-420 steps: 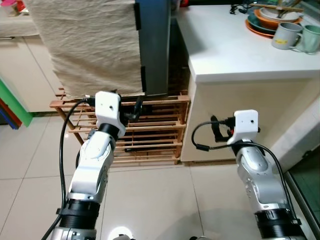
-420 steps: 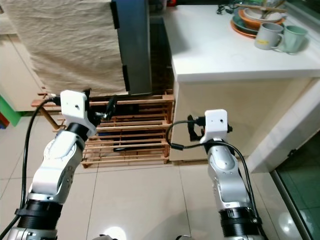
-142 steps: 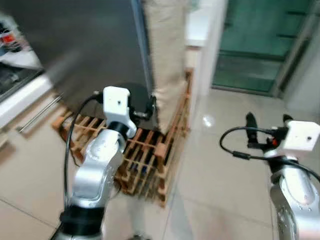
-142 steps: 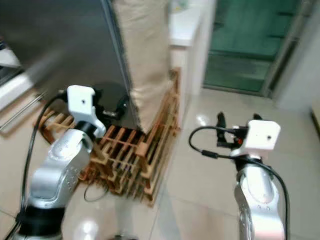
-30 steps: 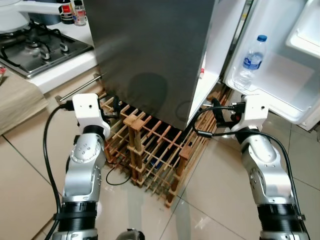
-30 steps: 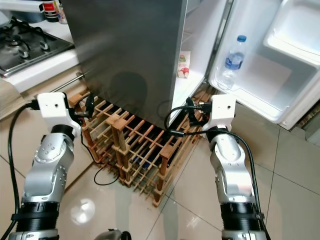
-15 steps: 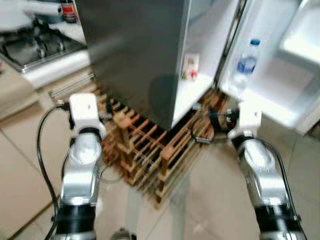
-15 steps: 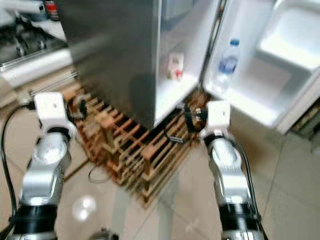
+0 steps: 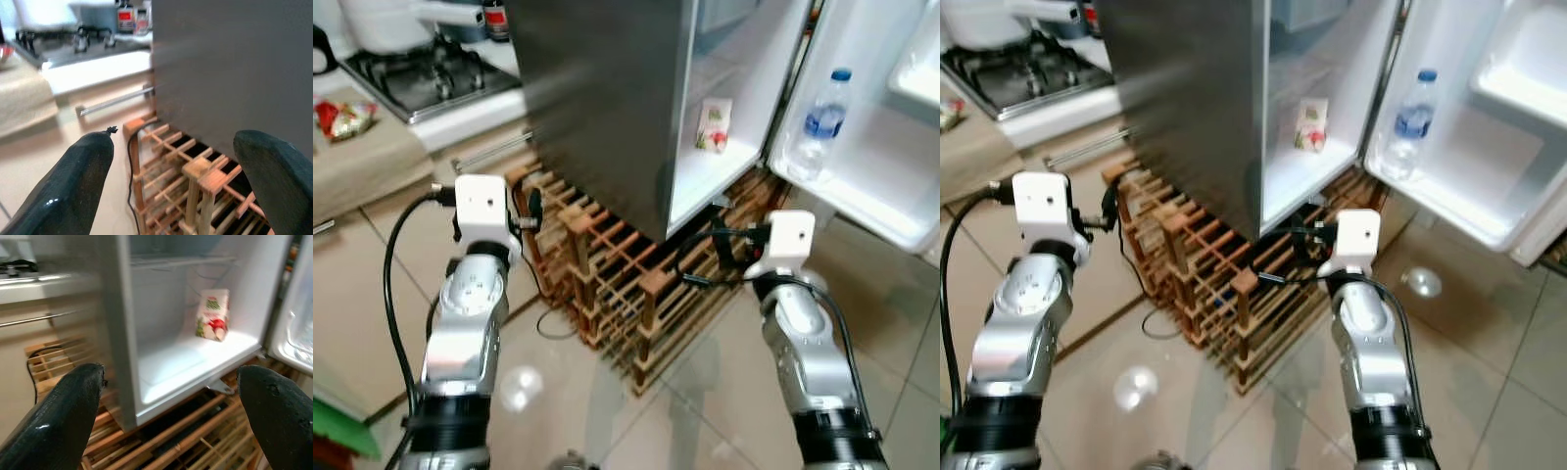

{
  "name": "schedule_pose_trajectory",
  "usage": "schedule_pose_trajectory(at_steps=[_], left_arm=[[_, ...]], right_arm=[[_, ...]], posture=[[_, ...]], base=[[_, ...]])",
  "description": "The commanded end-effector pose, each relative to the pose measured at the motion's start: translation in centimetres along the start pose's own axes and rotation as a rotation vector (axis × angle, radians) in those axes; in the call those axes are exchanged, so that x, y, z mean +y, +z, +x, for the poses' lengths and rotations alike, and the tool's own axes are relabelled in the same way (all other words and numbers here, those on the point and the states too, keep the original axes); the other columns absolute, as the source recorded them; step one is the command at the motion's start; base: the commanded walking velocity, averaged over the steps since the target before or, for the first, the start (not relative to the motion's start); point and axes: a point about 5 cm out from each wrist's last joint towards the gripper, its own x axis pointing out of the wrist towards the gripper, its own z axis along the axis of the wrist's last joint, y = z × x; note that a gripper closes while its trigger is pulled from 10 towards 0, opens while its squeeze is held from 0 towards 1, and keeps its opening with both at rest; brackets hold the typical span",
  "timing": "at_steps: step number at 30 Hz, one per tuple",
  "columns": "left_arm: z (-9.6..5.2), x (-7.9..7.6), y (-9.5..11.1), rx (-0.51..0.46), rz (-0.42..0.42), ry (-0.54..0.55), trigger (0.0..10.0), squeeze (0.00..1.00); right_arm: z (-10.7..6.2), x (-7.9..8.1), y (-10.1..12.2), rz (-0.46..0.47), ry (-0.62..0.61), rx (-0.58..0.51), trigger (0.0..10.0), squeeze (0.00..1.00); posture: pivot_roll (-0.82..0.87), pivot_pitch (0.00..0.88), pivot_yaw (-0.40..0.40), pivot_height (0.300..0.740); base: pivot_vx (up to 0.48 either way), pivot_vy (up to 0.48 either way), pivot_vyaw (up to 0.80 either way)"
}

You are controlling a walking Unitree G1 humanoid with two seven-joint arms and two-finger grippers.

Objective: Restocking fridge

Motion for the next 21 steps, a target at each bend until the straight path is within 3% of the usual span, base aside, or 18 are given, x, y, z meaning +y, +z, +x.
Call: schedule_pose_trajectory(at_steps=[1, 5, 9, 13, 21], left_arm=[[0.0, -0.3, 0.0, -0.004, 0.001, -0.002, 10.0, 0.00], [-0.2, -0.3, 0.1, -0.015, 0.019, -0.003, 10.0, 0.00], [0.0, 0.1, -0.2, 0.009, -0.024, 0.077, 10.0, 0.00], [0.2, -0.5, -0.4, 0.015, -0.032, 0.082, 10.0, 0.00], [0.0, -0.4, 0.6, -0.042, -0.009, 0.102, 10.0, 0.00]], right_arm=[[0.3, -0.3, 0.6, -0.012, 0.008, -0.023, 10.0, 0.42], [0.5, -0.3, 1.0, -0.005, 0.016, -0.034, 10.0, 0.46], [0.7, -0.6, 1.6, -0.021, 0.029, -0.049, 10.0, 0.47], [0.5, -1.2, 1.4, -0.019, 0.010, -0.036, 10.0, 0.49], [0.5, -1.9, 1.4, -0.029, 0.011, -0.028, 10.0, 0.50]], posture=[[0.07, 0.000, -0.015, 0.740], [0.05, 0.000, -0.021, 0.740], [0.03, 0.000, 0.000, 0.740], [0.01, 0.000, -0.004, 0.740], [0.03, 0.000, -0.014, 0.740]], base=[[0.000, 0.000, 0.52], [0.000, 0.000, 0.47], [0.000, 0.000, 0.41], [0.000, 0.000, 0.41], [0.000, -0.060, 0.40]])
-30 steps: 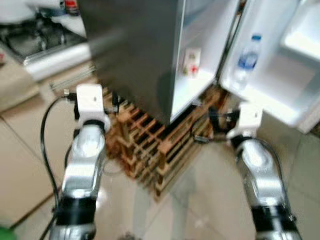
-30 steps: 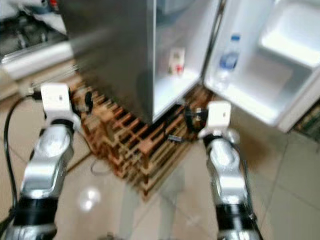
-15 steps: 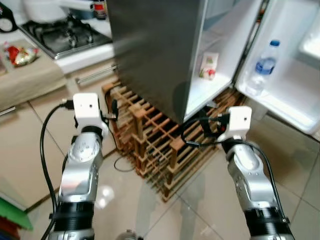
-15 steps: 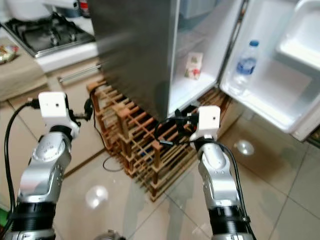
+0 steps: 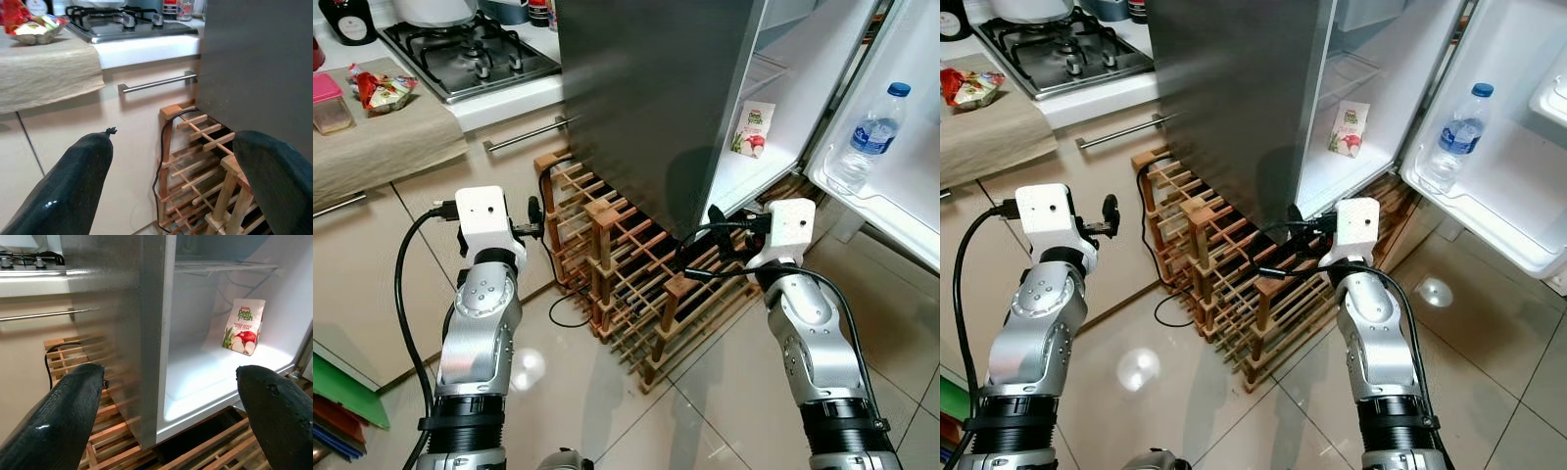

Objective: Restocking fridge

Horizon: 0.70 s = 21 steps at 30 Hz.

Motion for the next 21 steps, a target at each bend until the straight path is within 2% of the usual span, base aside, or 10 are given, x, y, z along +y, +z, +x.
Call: schedule_pose_trajectory(at_steps=[1, 5, 8, 9, 10, 14, 18, 21], left_arm=[[-0.10, 0.15, 1.20, -0.055, 0.009, 0.028, 10.0, 0.00], [-0.35, -0.17, 1.15, -0.063, -0.017, 0.019, 10.0, 0.00], [-0.20, -0.14, 0.62, -0.036, -0.028, 0.025, 10.0, 0.00], [0.04, -0.10, 0.50, -0.033, -0.031, 0.031, 10.0, 0.00], [0.04, -0.10, 0.50, -0.033, -0.031, 0.031, 10.0, 0.00], [0.51, -0.25, 1.01, -0.053, -0.046, 0.038, 10.0, 0.00], [0.55, -0.64, 1.21, -0.065, -0.044, 0.016, 10.0, 0.00], [0.60, -0.34, 1.18, -0.066, -0.042, 0.016, 10.0, 0.00]], right_arm=[[0.24, -0.62, 0.46, 0.006, -0.006, -0.008, 10.0, 0.50], [0.35, -0.30, 0.40, -0.001, 0.006, -0.004, 10.0, 0.51], [0.36, -0.09, 0.53, -0.022, 0.000, -0.006, 10.0, 0.51], [0.41, -0.06, 0.63, -0.053, -0.012, 0.001, 10.0, 0.42], [0.41, -0.06, 0.63, -0.053, -0.012, 0.001, 10.0, 0.42], [0.55, 0.26, 0.82, -0.027, 0.012, -0.013, 10.0, 0.51], [0.80, 0.27, 0.75, -0.022, 0.026, -0.007, 10.0, 0.53], [0.96, 0.32, 0.88, -0.022, 0.028, -0.009, 10.0, 0.54]], posture=[[0.03, 0.000, -0.014, 0.740], [0.03, 0.000, -0.024, 0.740], [0.02, 0.000, -0.031, 0.740], [0.02, 0.000, -0.039, 0.740], [0.02, 0.000, -0.039, 0.740], [0.03, 0.000, -0.051, 0.740], [0.04, 0.000, -0.049, 0.740], [0.04, 0.000, -0.045, 0.740]], base=[[0.000, -0.480, 0.40], [0.000, -0.472, 0.40], [0.000, 0.000, 0.13], [0.000, 0.000, 0.00], [0.000, 0.000, 0.00], [0.000, 0.000, 0.39], [0.000, 0.000, 0.47], [0.000, 0.000, 0.47]])
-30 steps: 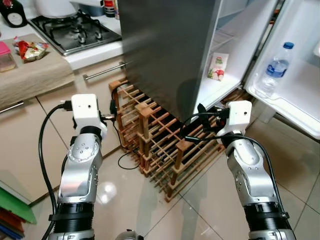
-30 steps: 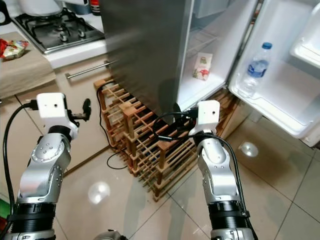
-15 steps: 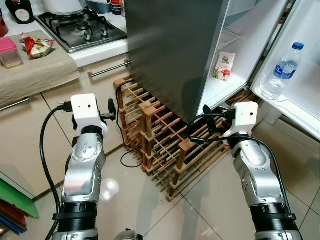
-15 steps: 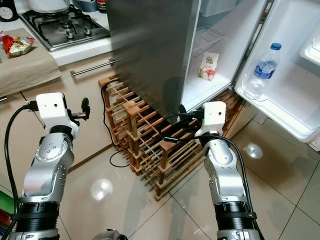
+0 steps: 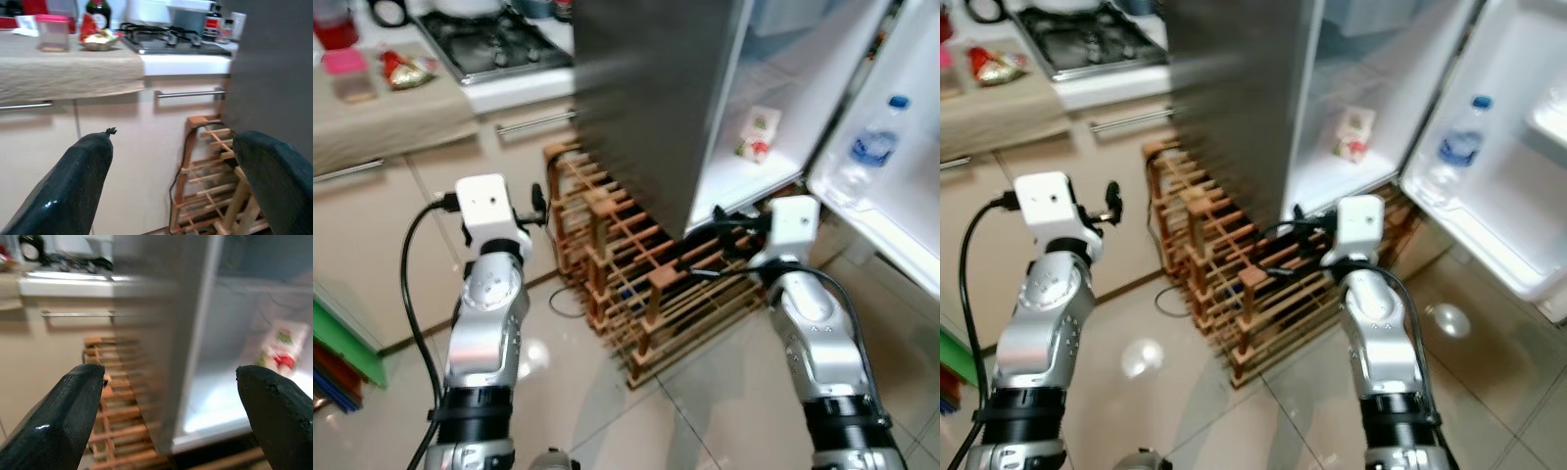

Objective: Restocking fridge

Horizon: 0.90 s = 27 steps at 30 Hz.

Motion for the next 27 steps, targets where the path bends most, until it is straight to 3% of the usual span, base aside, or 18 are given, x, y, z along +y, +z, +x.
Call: schedule_pose_trajectory(at_steps=[1, 5, 13, 23, 27], left_arm=[[0.1, 0.1, -0.1, 0.003, -0.001, -0.003, 10.0, 0.00], [0.2, 0.6, -0.2, 0.019, -0.019, 0.020, 10.0, 0.00], [0.0, -0.1, 0.1, 0.006, 0.036, -0.002, 10.0, 0.00], [0.2, -0.2, 0.6, 0.004, 0.154, -0.049, 10.0, 0.00], [0.4, -0.2, 0.7, 0.006, 0.152, -0.053, 10.0, 0.00]], right_arm=[[0.1, -0.5, 0.0, 0.008, -0.012, 0.005, 10.0, 0.54], [0.3, -0.2, 0.2, 0.019, -0.004, -0.005, 10.0, 0.55], [0.6, 0.8, -0.3, 0.043, 0.039, 0.007, 10.0, 0.55], [1.2, 1.6, -0.3, 0.078, 0.034, -0.011, 10.0, 0.55], [0.9, 1.8, -0.4, 0.085, 0.032, -0.015, 10.0, 0.55]], posture=[[0.04, 0.000, -0.041, 0.740], [0.05, 0.000, -0.039, 0.740], [0.08, 0.000, -0.046, 0.740], [0.09, 0.000, -0.011, 0.740], [0.09, 0.000, -0.001, 0.740]], base=[[0.000, 0.000, 0.47], [0.000, 0.352, 0.47], [0.000, 0.446, 0.47], [0.000, 0.000, 0.47], [0.000, 0.000, 0.47]])
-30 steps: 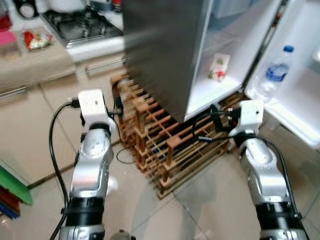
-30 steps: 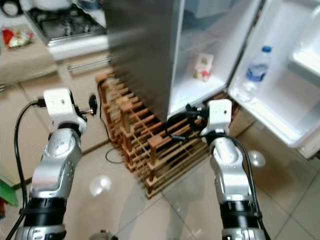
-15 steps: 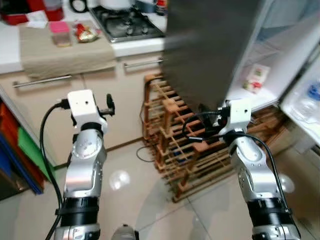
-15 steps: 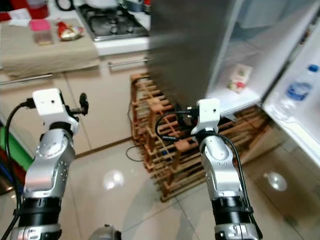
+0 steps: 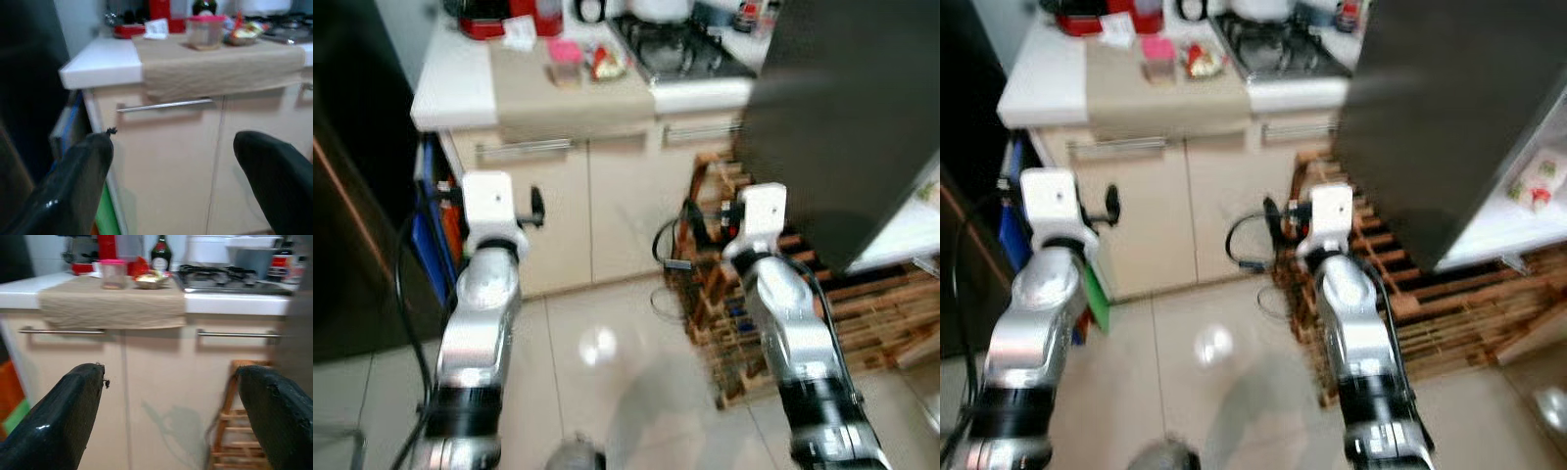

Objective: Restocking fridge

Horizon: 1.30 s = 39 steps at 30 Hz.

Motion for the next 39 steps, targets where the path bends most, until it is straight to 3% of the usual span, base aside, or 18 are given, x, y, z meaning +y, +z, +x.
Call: schedule_pose_trajectory(at_steps=[1, 6, 8, 10, 16, 17, 28, 39], left_arm=[[0.2, -0.4, 0.7, -0.013, 0.007, -0.016, 10.0, 0.00], [0.5, -0.6, 1.0, -0.015, 0.005, -0.053, 10.0, 0.00], [0.4, -1.0, 1.5, -0.047, -0.023, -0.095, 10.0, 0.00], [0.6, -1.4, 2.0, -0.077, -0.029, -0.112, 10.0, 0.00], [1.1, -2.4, 3.1, -0.116, -0.042, -0.126, 10.0, 0.00], [1.2, -2.5, 3.2, -0.117, -0.043, -0.127, 10.0, 0.00], [1.3, -2.7, 3.2, -0.122, -0.048, -0.134, 10.0, 0.00], [1.4, -2.6, 2.9, -0.110, -0.041, -0.130, 10.0, 0.00]], right_arm=[[-0.3, -0.6, 0.3, 0.005, -0.023, -0.018, 10.0, 0.56], [-0.6, -0.5, 0.0, 0.012, -0.036, -0.031, 10.0, 0.55], [-0.6, -0.5, 0.0, -0.069, -0.039, -0.013, 10.0, 0.55], [-0.6, -0.8, 0.3, -0.074, -0.057, -0.027, 10.0, 0.48], [-0.5, -1.5, 1.2, -0.042, -0.101, -0.072, 10.0, 0.47], [-0.5, -1.5, 1.4, -0.050, -0.093, -0.077, 10.0, 0.51], [-0.6, -1.5, 0.9, -0.061, -0.121, -0.048, 10.0, 0.47], [-0.5, -1.1, 0.9, -0.104, -0.076, -0.043, 10.0, 0.53]], posture=[[0.08, 0.000, 0.003, 0.740], [0.07, 0.000, 0.008, 0.740], [0.06, 0.000, 0.011, 0.740], [0.05, 0.000, 0.014, 0.740], [0.02, 0.000, 0.017, 0.740], [0.02, 0.000, 0.017, 0.740], [0.02, 0.000, 0.015, 0.740], [0.03, 0.000, 0.010, 0.740]], base=[[0.000, 0.000, 0.47], [0.000, 0.000, 0.46], [0.000, 0.000, 0.49], [0.480, 0.000, 0.00], [0.480, 0.000, 0.00], [0.480, 0.000, 0.54], [0.480, 0.000, 0.25], [0.480, 0.000, 0.60]])
